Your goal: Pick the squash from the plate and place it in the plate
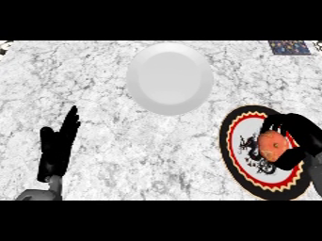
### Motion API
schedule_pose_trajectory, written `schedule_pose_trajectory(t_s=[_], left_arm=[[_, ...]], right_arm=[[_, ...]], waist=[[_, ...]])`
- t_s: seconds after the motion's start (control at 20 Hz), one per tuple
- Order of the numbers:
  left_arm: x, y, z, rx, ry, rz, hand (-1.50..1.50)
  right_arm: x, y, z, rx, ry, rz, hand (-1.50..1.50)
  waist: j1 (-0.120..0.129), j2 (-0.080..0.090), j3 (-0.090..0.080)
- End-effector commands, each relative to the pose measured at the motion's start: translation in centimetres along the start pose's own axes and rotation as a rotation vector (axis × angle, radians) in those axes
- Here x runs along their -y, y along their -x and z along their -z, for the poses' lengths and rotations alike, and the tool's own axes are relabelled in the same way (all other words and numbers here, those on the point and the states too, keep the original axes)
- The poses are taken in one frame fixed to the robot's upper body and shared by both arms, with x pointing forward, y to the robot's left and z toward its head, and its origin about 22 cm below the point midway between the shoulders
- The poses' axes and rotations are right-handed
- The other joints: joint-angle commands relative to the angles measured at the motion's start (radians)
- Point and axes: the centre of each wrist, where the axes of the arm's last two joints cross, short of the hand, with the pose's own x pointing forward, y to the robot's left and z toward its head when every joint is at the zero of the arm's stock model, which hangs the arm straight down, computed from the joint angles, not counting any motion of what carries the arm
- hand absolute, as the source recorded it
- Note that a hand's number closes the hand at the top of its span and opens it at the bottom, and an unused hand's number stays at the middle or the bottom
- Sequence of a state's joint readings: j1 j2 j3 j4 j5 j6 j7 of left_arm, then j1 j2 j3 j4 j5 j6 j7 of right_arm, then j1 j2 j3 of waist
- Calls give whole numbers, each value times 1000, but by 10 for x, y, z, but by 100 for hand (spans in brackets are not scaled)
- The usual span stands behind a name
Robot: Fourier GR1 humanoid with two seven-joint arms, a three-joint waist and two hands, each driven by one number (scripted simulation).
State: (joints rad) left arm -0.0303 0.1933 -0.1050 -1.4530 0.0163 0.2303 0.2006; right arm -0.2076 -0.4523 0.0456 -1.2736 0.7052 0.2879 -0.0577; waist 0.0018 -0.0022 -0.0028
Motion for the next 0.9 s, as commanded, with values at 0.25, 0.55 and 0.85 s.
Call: schedule_pose_trajectory(t_s=[0.25, 0.55, 0.85], left_arm=[[28, -23, 10, 54, 116, 30, 0], [32, -27, 16, 44, 105, 25, 0], [23, -19, 10, 32, 89, 29, 0]], right_arm=[[-46, -249, 56, 289, 16, -126, 150], [-29, -315, 63, 251, 258, -149, 150], [-7, -357, 61, 262, 528, -40, 150]], waist=[[132, 18, 0], [116, 16, 2], [85, 10, 2]])
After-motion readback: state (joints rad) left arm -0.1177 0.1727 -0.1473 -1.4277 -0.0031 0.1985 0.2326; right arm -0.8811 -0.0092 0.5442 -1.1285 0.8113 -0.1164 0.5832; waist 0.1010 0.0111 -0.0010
